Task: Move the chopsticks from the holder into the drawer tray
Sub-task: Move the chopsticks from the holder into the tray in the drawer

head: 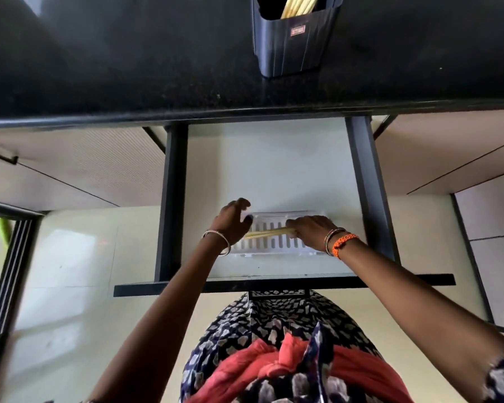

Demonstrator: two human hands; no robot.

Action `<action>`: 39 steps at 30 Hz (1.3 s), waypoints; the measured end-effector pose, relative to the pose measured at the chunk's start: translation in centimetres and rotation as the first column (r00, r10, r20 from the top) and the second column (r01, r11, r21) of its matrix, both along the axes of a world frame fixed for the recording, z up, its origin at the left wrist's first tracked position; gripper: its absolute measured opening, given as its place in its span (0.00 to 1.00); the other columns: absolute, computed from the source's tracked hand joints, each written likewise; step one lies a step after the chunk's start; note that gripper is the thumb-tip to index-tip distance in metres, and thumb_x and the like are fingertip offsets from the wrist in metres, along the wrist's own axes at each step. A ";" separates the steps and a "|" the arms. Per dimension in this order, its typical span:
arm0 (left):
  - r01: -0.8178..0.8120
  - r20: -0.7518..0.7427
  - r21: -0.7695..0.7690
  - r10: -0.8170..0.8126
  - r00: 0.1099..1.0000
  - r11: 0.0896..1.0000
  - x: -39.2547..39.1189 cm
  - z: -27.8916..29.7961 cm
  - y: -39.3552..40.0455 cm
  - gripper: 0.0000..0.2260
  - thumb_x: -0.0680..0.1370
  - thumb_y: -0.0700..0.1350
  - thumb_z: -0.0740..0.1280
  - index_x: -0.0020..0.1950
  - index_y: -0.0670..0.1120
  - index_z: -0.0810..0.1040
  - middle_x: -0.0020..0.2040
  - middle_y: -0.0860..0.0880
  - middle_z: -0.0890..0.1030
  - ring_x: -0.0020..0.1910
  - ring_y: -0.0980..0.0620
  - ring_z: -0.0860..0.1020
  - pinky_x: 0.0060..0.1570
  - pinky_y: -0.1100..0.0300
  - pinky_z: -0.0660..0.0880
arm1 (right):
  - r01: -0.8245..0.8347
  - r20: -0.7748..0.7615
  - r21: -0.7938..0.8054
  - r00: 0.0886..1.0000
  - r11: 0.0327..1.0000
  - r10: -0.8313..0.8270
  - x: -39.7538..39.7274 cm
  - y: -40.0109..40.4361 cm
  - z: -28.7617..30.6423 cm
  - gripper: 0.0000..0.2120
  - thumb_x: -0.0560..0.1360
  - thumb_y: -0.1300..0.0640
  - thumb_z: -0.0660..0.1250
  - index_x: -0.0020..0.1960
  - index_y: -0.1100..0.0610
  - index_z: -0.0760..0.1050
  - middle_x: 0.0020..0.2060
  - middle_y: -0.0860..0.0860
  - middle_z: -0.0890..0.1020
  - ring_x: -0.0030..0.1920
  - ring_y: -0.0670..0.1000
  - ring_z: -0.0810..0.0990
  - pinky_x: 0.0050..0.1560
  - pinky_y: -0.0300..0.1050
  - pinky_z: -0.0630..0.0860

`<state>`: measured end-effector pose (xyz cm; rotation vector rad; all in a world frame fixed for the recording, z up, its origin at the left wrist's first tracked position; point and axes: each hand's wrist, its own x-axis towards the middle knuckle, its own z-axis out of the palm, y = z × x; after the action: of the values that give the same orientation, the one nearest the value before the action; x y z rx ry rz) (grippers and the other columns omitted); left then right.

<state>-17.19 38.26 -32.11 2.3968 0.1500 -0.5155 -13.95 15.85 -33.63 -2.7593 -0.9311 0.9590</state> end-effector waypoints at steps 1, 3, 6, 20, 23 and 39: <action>-0.111 0.059 -0.025 0.112 0.992 0.994 -0.3 0.0 0.2 0.13 0.76 0.39 0.63 0.60 0.41 0.73 0.58 0.40 0.78 0.58 0.41 0.76 0.58 0.51 0.73 | -0.006 -0.009 -0.007 1.000 1.000 0.006 -0.1 0.2 -0.2 0.09 0.76 0.62 0.57 0.51 0.51 0.71 0.46 0.53 0.81 0.46 0.58 0.80 0.39 0.45 0.68; -0.309 0.093 -0.001 0.307 0.947 0.951 -0.8 -0.2 0.6 0.13 0.75 0.36 0.61 0.59 0.41 0.74 0.59 0.39 0.77 0.59 0.41 0.75 0.59 0.51 0.73 | 0.020 -0.033 0.006 0.999 1.000 -0.020 -0.1 0.7 -0.4 0.08 0.76 0.62 0.58 0.46 0.51 0.72 0.43 0.52 0.81 0.43 0.56 0.80 0.39 0.44 0.68; -0.420 -0.078 0.147 0.433 0.898 0.896 -1.2 -1.0 0.9 0.15 0.76 0.38 0.60 0.62 0.38 0.68 0.60 0.36 0.74 0.59 0.38 0.73 0.59 0.48 0.72 | 0.095 -0.081 0.025 0.992 0.995 -0.093 0.3 2.0 -0.8 0.11 0.73 0.65 0.60 0.40 0.50 0.75 0.40 0.49 0.82 0.42 0.54 0.82 0.44 0.48 0.77; -0.324 -0.231 0.266 0.387 0.893 0.908 -1.7 -2.8 0.9 0.14 0.75 0.40 0.63 0.59 0.38 0.72 0.57 0.34 0.77 0.55 0.34 0.76 0.52 0.48 0.74 | -0.018 -0.118 0.006 0.993 1.000 0.019 -0.7 4.6 -1.6 0.14 0.68 0.74 0.58 0.39 0.58 0.75 0.44 0.59 0.80 0.42 0.59 0.78 0.39 0.44 0.69; -0.342 -0.243 0.247 0.399 0.884 0.907 -1.5 -2.7 1.0 0.14 0.74 0.40 0.63 0.59 0.38 0.72 0.57 0.34 0.78 0.56 0.34 0.76 0.53 0.49 0.74 | -0.009 -0.118 -0.005 0.993 1.000 0.008 -0.6 4.9 -1.6 0.14 0.71 0.72 0.57 0.48 0.60 0.78 0.52 0.59 0.80 0.50 0.61 0.79 0.44 0.48 0.73; -0.277 0.382 0.084 0.226 0.896 0.957 13.2 12.6 -0.7 0.17 0.73 0.37 0.60 0.62 0.40 0.70 0.59 0.37 0.74 0.58 0.37 0.72 0.55 0.47 0.72 | 0.429 -0.077 0.728 0.826 0.535 -0.558 14.9 3.8 20.1 0.08 0.71 0.63 0.66 0.48 0.59 0.82 0.40 0.55 0.84 0.41 0.50 0.81 0.47 0.43 0.77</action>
<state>-4.00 37.58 -19.50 2.5091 0.3332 0.0737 0.97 19.66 -13.57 -2.1812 -0.3355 0.1704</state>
